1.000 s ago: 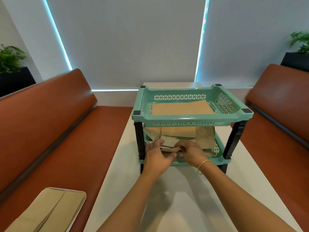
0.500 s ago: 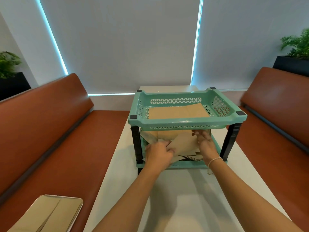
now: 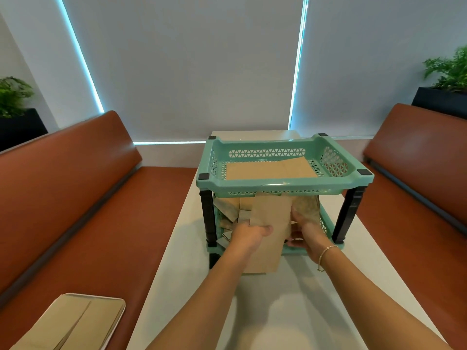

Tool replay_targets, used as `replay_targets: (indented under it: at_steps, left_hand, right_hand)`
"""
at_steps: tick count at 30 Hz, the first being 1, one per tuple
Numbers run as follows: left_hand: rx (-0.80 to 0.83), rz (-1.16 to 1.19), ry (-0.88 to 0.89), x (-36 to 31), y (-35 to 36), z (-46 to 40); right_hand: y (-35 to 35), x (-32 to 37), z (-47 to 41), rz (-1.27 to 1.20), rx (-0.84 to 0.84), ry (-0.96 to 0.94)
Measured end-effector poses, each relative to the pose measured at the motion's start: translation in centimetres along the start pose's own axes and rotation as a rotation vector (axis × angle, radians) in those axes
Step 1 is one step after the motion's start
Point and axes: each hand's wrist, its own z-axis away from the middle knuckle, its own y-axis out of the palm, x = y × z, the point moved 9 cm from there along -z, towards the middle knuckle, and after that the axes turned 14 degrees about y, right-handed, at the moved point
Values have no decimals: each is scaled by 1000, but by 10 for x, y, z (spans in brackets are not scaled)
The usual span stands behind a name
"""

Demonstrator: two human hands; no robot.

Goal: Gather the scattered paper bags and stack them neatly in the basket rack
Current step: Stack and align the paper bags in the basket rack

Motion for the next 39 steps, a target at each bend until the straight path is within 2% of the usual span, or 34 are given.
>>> replay_targets:
  at_steps: [7,13,19,23,25,27,33,37,39]
  left_hand:
    - [73,85,0,6,25,13]
    - [20,58,-19,17,25,14]
    - [5,-24,-14,19,12,13]
    - [100,-119,-49,30,11,21]
    - [135,-117,-70,35,11,26]
    - [122,-81,-74,39,9,29]
    - [30,81,-70,44,2,38]
    - [75,72,-104,51,4,47]
    - [72,68,-124,53,0,49]
  right_hand:
    - [-12,-4,3,-191,45,-13]
    - [-8,-5,4,-91,-34,9]
    - [13,-3,6,-212,-8,44]
    - [26,-2,9,-35,64,-46]
    - [28,0,16,131,50,-108]
    - [30,0,22,282,8,-130]
    - [38,-17,25,381,-36,-63]
    - [35,-24,24,208,-9,-44]
    - [28,-24,20,107,-61,-55]
